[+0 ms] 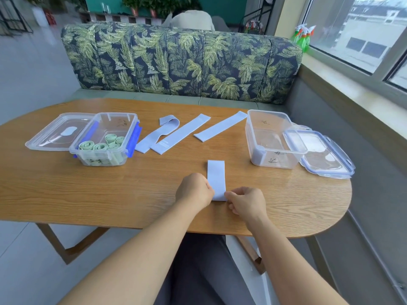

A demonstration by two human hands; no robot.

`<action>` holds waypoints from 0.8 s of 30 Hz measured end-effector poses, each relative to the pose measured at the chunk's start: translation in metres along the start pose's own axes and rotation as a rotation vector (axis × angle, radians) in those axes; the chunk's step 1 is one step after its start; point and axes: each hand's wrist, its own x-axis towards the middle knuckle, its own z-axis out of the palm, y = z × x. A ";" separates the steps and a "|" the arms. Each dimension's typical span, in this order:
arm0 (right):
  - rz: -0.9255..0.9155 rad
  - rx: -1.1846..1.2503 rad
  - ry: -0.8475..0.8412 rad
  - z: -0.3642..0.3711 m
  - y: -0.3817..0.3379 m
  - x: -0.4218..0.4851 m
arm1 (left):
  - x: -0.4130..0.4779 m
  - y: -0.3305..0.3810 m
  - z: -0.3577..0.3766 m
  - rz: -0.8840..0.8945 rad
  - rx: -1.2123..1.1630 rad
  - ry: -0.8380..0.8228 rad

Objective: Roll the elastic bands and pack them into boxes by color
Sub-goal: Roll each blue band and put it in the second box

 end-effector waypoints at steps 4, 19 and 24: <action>0.005 -0.027 -0.017 0.002 -0.001 0.004 | 0.004 0.001 -0.001 -0.009 0.003 -0.011; 0.066 -0.057 -0.029 0.002 -0.007 0.014 | -0.005 -0.017 0.010 0.085 -0.259 0.118; 0.088 -0.072 -0.018 0.002 -0.010 0.014 | -0.012 -0.019 0.014 0.033 -0.347 0.120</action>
